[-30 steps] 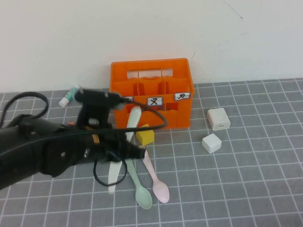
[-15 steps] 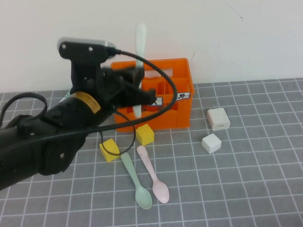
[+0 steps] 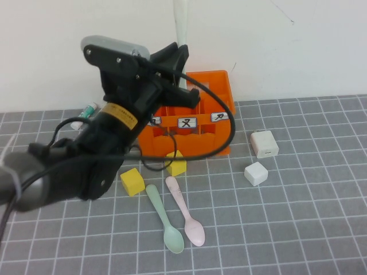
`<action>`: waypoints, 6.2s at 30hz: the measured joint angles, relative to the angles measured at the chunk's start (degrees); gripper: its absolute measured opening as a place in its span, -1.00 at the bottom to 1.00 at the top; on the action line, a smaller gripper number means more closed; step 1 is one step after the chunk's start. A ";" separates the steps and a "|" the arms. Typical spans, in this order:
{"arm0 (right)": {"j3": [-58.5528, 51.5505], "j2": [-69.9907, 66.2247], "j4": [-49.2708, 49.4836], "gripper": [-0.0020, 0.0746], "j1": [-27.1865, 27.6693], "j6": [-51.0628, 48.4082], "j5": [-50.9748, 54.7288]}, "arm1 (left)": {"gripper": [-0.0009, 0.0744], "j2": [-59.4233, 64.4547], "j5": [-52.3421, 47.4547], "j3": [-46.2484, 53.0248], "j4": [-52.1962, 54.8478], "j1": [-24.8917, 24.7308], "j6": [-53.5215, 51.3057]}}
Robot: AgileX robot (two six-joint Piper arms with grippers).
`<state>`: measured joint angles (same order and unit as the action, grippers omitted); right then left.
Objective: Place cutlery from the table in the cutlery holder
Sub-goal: Place the knife on the box, then pick up the spoon
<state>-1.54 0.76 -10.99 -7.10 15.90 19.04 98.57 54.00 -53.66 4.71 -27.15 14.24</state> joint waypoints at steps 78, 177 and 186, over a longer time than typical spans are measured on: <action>0.00 0.00 0.00 -0.95 0.00 0.10 0.00 | -0.97 -31.40 -60.45 6.14 7.70 0.31 4.45; 0.00 0.00 0.00 -0.95 0.00 0.10 0.00 | -0.64 3.53 -78.79 -6.93 2.76 -2.01 26.27; 0.00 0.00 0.00 -0.95 0.00 0.10 0.00 | -0.64 -9.83 -57.06 8.88 13.90 -4.35 26.27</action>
<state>-1.54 0.76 -10.99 -7.10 16.00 19.04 88.74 -3.06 -44.79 18.60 -31.50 40.50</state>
